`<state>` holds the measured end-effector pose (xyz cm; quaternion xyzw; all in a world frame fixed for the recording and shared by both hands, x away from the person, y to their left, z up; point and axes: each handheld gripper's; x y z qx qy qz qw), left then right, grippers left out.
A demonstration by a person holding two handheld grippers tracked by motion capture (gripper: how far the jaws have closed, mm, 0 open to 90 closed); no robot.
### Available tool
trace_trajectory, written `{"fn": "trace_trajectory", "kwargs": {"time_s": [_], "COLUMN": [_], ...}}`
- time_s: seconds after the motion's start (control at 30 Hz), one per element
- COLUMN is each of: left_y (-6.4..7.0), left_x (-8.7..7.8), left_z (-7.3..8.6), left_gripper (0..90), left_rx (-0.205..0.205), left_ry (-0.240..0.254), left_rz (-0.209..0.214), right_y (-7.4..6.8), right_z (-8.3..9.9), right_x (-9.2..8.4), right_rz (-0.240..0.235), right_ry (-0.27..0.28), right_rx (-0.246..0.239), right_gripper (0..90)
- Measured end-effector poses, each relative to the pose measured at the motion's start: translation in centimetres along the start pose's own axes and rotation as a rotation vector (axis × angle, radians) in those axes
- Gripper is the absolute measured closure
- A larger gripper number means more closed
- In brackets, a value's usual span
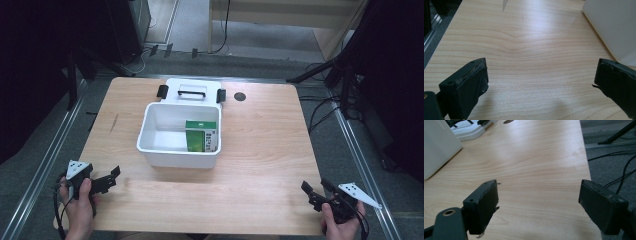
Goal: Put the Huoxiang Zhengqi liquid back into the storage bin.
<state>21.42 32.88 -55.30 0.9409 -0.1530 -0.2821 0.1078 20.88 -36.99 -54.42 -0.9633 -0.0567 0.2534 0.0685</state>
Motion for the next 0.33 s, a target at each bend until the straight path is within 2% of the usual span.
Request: {"fn": "trace_trajectory", "kwargs": {"time_s": [0.07, 0.13, 0.23, 0.33], "left_y": [0.0, 0.0, 0.0, 0.0], "left_x": [0.0, 0.1, 0.1, 0.1], "left_z": [0.0, 0.0, 0.0, 0.0], "left_gripper": [0.1, 0.1, 0.1, 0.1], "left_rx": [-0.001, -0.002, 0.001, 0.002], "left_ry": [0.000, -0.001, -0.003, -0.004], "left_rz": [0.002, 0.003, 0.002, 0.001], "right_y": [0.1, 0.7, 1.1, 1.3], "right_z": [0.2, 0.4, 0.4, 0.4], "right_x": [-0.1, -0.3, -0.4, -0.3], "right_rz": [0.000, 0.007, 0.018, 0.021], "right_ry": [0.006, 0.015, 0.032, 0.029], "right_rx": [-0.006, 0.034, 0.057, 0.061], "right_gripper": [15.3, 15.0, 15.3, 15.3]}}
Point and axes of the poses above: each handheld gripper's, and its own axes: x roughly forward along the jaws, z roughly out of its underside, y roughly to its right, and after that the axes turned 12 degrees about z, right-handed
